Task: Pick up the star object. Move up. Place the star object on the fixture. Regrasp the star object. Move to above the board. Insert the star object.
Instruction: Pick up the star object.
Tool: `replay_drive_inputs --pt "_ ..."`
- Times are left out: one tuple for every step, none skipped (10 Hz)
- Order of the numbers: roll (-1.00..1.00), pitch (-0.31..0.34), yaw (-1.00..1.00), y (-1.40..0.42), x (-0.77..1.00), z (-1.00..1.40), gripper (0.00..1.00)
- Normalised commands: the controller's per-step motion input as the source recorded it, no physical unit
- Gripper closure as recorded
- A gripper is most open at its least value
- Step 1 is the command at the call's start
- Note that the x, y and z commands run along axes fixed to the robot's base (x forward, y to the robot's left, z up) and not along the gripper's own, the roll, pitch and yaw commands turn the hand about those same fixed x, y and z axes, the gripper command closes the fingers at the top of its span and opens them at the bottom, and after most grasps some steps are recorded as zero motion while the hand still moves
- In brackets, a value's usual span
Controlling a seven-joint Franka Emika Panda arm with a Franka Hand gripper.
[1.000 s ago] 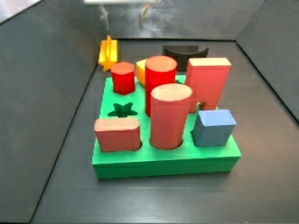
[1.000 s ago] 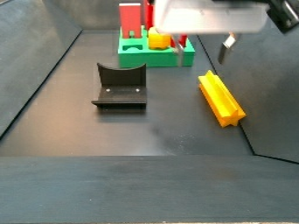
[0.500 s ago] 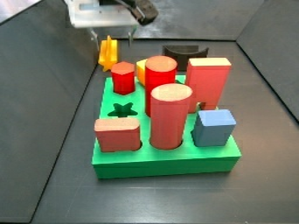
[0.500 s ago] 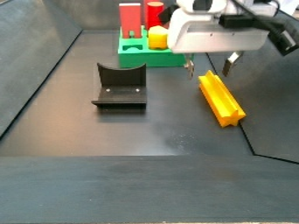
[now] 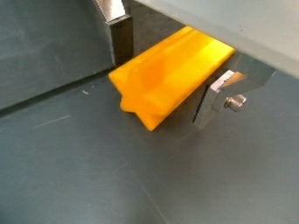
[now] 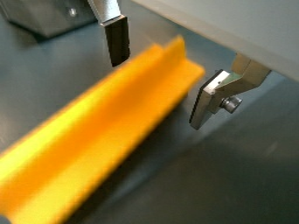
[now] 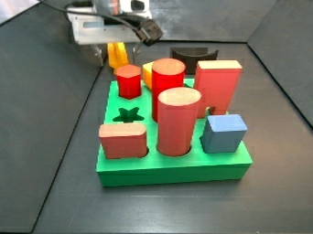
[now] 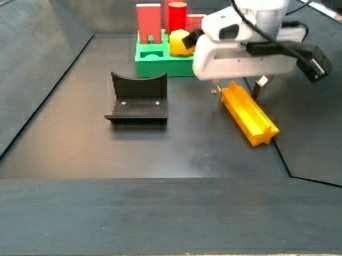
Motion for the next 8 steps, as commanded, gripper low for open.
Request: replay_drive_inputs --pt "0.19 0.000 0.18 0.01 -0.04 -0.90 0.00" --pt "0.13 0.000 0.20 0.01 0.00 -0.97 0.00" --pt "0.07 -0.023 0.00 0.00 -0.02 0.00 0.00" --pt "0.02 0.000 0.00 0.00 0.00 0.00 0.00" --pt "0.00 0.000 0.00 0.00 0.00 0.00 0.00" --pt "0.00 0.000 0.00 0.00 0.00 0.00 1.00" --pt "0.00 0.000 0.00 0.00 0.00 0.00 1.00" --pt "0.00 0.000 0.00 0.00 0.00 0.00 1.00"
